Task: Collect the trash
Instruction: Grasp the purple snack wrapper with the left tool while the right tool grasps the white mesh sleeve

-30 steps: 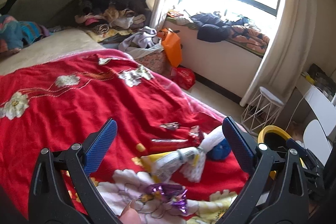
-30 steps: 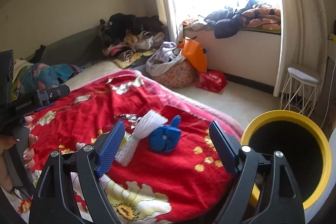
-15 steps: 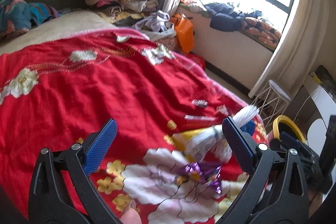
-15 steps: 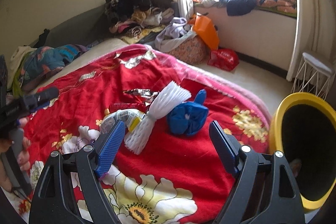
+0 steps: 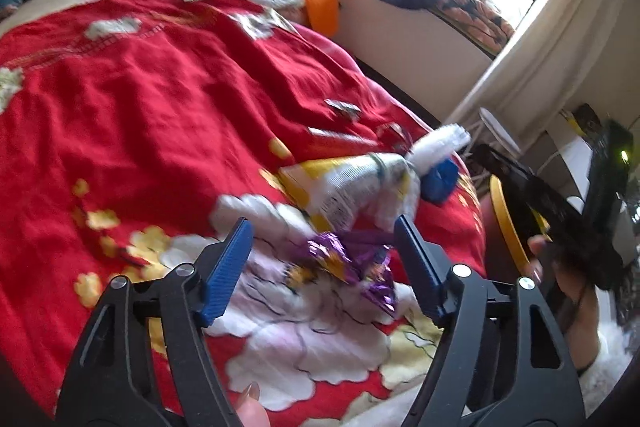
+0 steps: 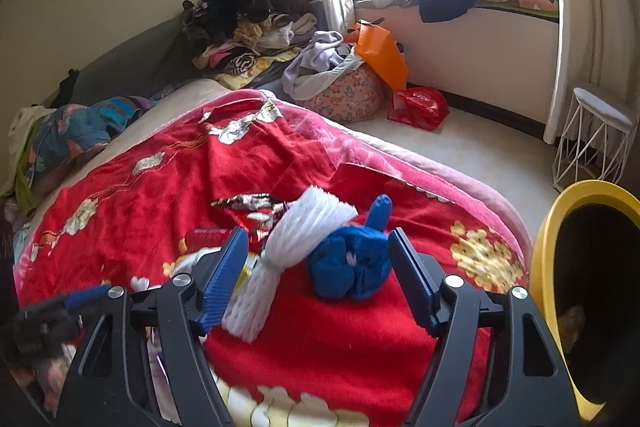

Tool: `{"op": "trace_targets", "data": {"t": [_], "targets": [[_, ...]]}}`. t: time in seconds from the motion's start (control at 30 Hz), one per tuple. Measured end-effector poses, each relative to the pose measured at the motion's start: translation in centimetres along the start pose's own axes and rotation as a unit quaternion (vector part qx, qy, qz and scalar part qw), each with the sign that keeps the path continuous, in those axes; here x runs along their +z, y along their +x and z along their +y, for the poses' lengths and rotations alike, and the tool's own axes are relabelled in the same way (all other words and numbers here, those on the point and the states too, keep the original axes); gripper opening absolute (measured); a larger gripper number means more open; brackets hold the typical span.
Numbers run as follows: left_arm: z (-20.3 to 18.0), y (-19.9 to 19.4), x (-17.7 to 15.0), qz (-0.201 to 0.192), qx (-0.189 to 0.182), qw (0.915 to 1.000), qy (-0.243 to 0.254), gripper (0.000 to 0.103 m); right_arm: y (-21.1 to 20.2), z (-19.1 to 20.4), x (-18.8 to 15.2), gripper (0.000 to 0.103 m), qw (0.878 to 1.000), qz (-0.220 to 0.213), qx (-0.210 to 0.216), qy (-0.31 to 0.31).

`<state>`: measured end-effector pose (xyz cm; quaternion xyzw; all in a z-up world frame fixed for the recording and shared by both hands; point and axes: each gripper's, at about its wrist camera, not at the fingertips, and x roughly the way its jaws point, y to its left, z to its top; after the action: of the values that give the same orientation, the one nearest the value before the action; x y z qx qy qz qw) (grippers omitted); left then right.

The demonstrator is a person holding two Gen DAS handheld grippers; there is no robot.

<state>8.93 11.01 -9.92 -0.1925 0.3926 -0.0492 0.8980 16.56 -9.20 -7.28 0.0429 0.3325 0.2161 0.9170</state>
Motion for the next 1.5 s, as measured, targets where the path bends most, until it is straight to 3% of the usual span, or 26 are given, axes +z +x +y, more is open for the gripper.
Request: {"op": "trace_targets", "data": {"t": [0.37,0.47,0.57,0.63,0.73,1.27,1.5], "targets": [[-1.8,2.6,-1.7,0.052,-0.024,0.9983,0.006,0.055,3.0,-1.1,1.6,0.051,0.999,0.018,0.002,0.032],[-1.9,3.0,-2.0,0.060,-0.022,0.9980,0.008,0.052,3.7,-1.4,1.6,0.023,0.999,0.032,0.020,0.037],[-1.8,3.4,-2.3,0.067,-0.017,0.9976,0.006,0.041,3.3,-1.7,1.2,0.013,0.998,0.031,0.029,0.039],[-1.7,3.6,-2.4,0.072,-0.016,0.9973,0.005,0.027,2.7,-1.9,1.0,0.011,0.998,0.028,0.033,0.039],[-1.4,3.8,-2.5,0.077,-0.019,0.9969,0.000,0.021,1.9,-2.2,0.6,0.010,0.998,0.023,0.036,0.037],[-2.5,1.1,-1.0,0.027,-0.028,0.9989,0.025,0.014,-2.1,-2.6,0.4,0.008,0.998,-0.003,0.054,0.031],[-3.0,0.9,-0.8,0.023,-0.028,0.9988,0.032,0.014,-4.5,-2.7,1.2,0.008,0.997,-0.040,0.069,0.022]]}}
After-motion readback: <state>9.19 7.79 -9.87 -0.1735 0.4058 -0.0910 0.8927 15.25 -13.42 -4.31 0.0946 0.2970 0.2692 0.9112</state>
